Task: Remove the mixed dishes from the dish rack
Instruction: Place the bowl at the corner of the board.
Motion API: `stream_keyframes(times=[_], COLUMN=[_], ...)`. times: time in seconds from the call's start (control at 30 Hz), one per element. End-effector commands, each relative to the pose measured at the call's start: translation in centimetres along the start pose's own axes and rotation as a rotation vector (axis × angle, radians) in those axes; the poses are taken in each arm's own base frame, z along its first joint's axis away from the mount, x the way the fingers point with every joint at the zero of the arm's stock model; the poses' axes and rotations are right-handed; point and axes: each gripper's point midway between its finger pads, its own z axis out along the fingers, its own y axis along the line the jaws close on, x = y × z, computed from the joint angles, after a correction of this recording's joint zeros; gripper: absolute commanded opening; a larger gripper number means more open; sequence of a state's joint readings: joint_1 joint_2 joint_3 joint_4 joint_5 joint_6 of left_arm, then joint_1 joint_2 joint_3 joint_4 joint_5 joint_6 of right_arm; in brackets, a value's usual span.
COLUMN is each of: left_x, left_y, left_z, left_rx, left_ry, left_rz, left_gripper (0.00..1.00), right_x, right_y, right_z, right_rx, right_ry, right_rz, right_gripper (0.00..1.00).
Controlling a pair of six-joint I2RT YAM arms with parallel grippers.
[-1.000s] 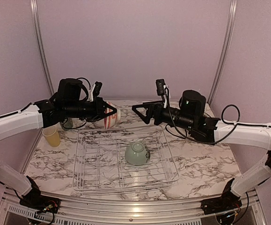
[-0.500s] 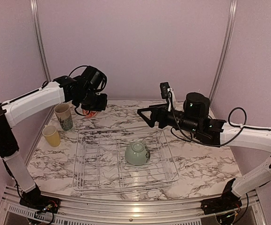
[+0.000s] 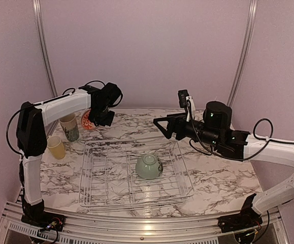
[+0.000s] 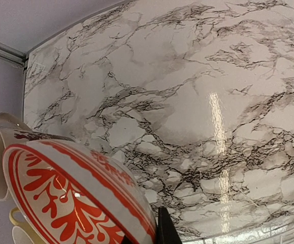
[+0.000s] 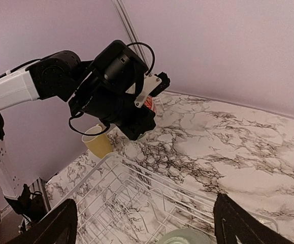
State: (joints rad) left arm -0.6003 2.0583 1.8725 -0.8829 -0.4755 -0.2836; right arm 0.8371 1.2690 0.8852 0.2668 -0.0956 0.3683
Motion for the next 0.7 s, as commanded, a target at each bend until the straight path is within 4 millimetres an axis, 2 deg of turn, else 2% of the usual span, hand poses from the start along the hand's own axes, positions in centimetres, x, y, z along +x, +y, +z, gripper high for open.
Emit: stream_keyframes(times=[0.0, 0.1, 0.37, 0.67], left_x=[0.3, 0.6, 1.9, 2.9], left_y=[1.2, 1.8, 1.7, 1.3], left_z=[2.3, 4.0, 7.5, 9.6], left_rx=[-0.045, -0.071, -0.083, -0.094], left_ry=[0.063, 0.092, 0.163, 0.202], left_rz=[0.035, 0.033, 0.054, 0.06], left_gripper=[0.0, 0.0, 0.0, 0.0], right_x=[-0.1, -0.3, -0.4, -0.4], right_y=[-0.4, -0.3, -0.2, -0.2], right_z=[-0.5, -0.6, -0.7, -0.7], right_rx=[0.025, 0.024, 0.019, 0.019], right_ry=[0.004, 0.001, 0.001, 0.004], right_rz=[-0.009, -0.014, -0.01, -0.011], right_gripper=[0.89, 0.89, 0.89, 0.89])
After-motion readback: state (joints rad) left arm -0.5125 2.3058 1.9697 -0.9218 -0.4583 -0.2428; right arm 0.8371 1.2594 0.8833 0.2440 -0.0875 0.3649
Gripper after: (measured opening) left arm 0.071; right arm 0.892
